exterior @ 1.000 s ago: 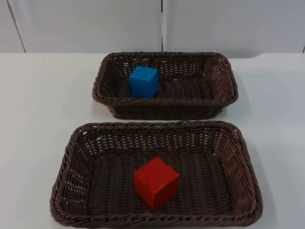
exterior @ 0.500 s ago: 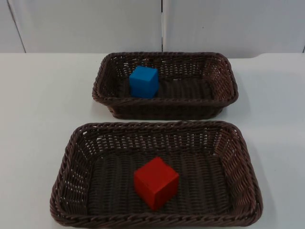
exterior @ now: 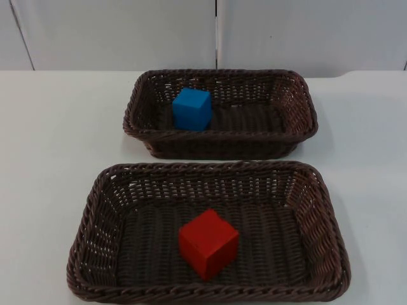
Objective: Pick up one cube with the left hand and place it into the upper basket. Pick up one cube with the right hand and place it into the lower basket.
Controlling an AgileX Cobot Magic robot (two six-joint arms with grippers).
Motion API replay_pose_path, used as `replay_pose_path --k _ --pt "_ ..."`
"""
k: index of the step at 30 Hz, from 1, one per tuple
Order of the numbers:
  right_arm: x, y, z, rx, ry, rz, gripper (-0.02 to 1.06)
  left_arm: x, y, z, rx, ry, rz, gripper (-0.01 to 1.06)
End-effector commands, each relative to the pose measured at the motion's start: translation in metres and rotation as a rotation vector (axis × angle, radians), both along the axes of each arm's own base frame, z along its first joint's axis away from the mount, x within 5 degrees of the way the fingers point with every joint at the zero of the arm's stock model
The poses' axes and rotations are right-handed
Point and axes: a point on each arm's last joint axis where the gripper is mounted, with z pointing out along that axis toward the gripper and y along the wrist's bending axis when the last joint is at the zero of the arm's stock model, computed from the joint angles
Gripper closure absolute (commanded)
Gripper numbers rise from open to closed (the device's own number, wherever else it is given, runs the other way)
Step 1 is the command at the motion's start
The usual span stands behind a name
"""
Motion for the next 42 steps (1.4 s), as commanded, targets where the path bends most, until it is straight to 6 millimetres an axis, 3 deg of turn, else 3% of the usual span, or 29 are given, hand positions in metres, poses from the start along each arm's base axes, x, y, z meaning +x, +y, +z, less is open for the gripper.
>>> replay_pose_path --k 1,26,42 --pt "-0.003 -0.007 -0.002 0.019 -0.003 -0.026 0.27 0.0 0.0 -0.001 0.0 0.001 0.001 0.16" --pt "-0.004 -0.017 -0.028 -0.201 0.155 -0.086 0.27 0.0 0.001 -0.001 0.004 0.001 0.004 0.16" --pt "-0.004 -0.017 -0.028 -0.198 0.157 -0.09 0.27 0.0 0.001 -0.001 0.005 0.0 0.005 0.16"
